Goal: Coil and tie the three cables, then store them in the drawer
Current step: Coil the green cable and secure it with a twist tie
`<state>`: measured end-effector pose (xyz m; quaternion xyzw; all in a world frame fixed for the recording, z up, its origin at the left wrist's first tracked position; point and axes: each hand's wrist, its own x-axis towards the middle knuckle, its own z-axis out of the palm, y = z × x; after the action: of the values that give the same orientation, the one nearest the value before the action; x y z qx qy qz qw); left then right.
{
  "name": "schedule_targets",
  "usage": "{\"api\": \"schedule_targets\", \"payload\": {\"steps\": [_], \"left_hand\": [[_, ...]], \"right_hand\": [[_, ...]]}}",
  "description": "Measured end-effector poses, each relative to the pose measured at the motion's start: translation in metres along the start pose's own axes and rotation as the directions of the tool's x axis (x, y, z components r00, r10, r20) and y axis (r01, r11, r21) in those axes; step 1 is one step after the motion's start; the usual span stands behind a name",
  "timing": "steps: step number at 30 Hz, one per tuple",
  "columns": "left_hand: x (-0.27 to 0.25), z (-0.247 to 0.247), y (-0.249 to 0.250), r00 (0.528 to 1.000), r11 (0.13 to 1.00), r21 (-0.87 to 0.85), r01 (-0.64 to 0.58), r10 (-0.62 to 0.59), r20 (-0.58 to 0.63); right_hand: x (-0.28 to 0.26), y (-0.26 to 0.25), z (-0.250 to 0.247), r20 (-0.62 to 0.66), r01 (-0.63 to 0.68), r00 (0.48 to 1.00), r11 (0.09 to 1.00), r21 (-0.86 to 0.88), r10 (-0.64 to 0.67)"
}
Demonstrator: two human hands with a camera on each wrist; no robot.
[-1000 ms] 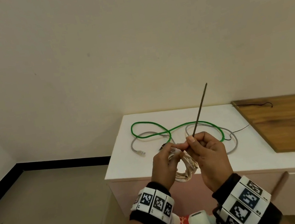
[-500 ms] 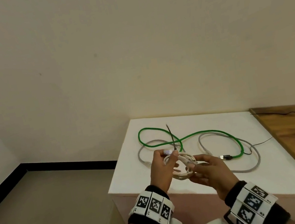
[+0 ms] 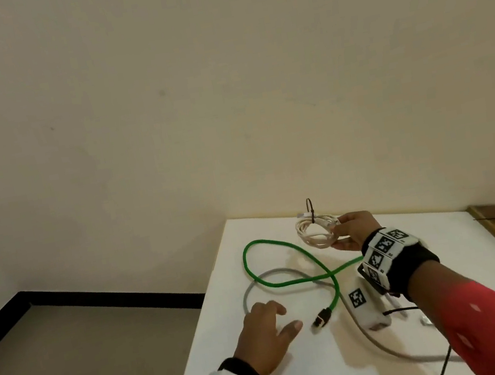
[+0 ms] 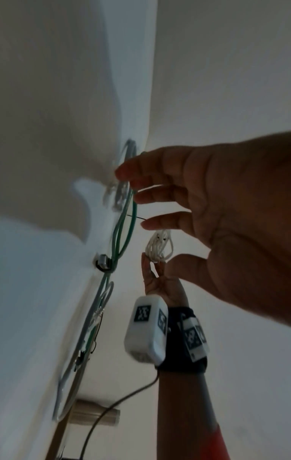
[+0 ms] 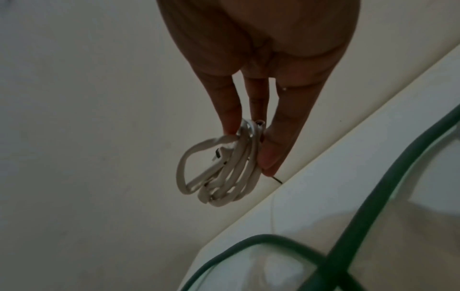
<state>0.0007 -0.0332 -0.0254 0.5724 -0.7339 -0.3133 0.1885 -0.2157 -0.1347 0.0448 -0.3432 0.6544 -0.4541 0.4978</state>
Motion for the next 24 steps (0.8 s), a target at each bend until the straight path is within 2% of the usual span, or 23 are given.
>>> {"api": "schedule_targets", "payload": {"steps": [6, 9, 13, 17, 19, 22, 24], "left_hand": [[0.014, 0.006, -0.012, 0.998, 0.993, 0.093, -0.069, 0.070, -0.006], [0.015, 0.009, -0.013, 0.996, 0.990, 0.113, -0.086, 0.088, -0.010], [0.013, 0.010, -0.011, 0.996, 0.991, 0.103, -0.084, 0.086, -0.016], [0.007, 0.006, -0.006, 0.997, 0.994, 0.079, -0.076, 0.076, -0.005], [0.003, 0.005, -0.002, 0.997, 0.994, 0.082, -0.073, 0.073, 0.001], [-0.007, 0.007, 0.005, 0.997, 0.994, 0.088, -0.071, 0.071, 0.003], [-0.014, 0.008, 0.009, 0.998, 0.994, 0.083, -0.069, 0.069, 0.009]], "right_hand": [[0.059, 0.022, -0.001, -0.087, -0.073, 0.994, 0.989, -0.126, 0.062], [0.074, 0.034, -0.005, -0.134, -0.089, 0.989, 0.959, -0.270, 0.054], [0.072, 0.038, -0.013, -0.137, -0.071, 0.990, 0.918, -0.389, 0.019], [0.044, 0.037, -0.019, -0.174, 0.010, 0.980, 0.903, -0.429, -0.094], [0.025, 0.041, -0.017, -0.110, 0.046, 0.985, 0.820, -0.570, -0.132], [-0.002, 0.055, -0.003, 0.000, 0.025, 0.999, 0.619, -0.785, -0.040], [-0.012, 0.065, 0.006, 0.041, 0.028, 0.999, 0.527, -0.849, 0.012]]}}
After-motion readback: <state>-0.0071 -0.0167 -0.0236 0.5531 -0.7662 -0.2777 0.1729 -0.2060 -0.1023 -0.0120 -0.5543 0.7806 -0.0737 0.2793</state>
